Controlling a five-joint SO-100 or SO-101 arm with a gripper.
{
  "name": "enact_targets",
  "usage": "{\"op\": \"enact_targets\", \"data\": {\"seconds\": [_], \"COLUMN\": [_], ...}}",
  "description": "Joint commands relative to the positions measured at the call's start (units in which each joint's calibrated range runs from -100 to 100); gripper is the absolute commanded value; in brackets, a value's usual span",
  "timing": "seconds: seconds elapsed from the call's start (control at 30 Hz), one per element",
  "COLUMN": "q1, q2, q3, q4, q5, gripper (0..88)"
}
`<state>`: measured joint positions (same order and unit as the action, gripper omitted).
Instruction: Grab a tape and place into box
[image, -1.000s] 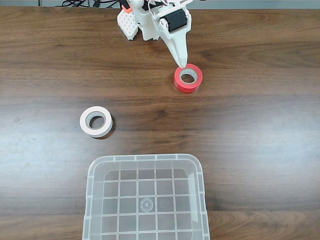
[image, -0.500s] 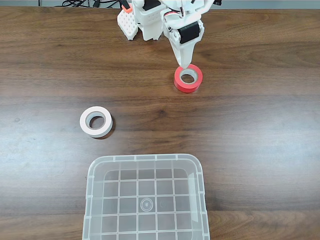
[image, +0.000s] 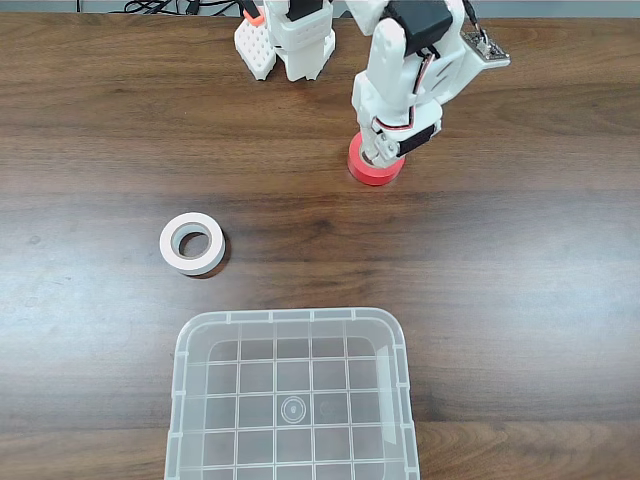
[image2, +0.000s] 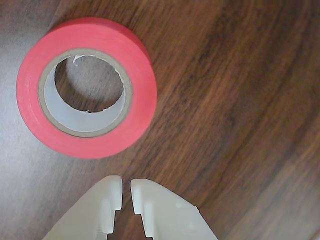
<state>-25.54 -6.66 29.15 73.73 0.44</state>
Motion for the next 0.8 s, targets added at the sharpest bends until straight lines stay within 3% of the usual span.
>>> {"op": "enact_targets", "data": {"seconds": [0.0,0.13,0.33,0.4,0.77], "q1": [-4.74,-6.72,-6.28,-6.35,-5.91], "q2": [1.18,1.27,1.35,1.43,1.35], "q3": [-5.02,-4.84,-3.44,-2.21,9.35], "q4": [0.42,0.33,0.50,0.42,-9.00], "q5": [1.98,1.19,0.98,1.77,4.04], "gripper": [1.7,4.0,26.6,29.6,29.7]}}
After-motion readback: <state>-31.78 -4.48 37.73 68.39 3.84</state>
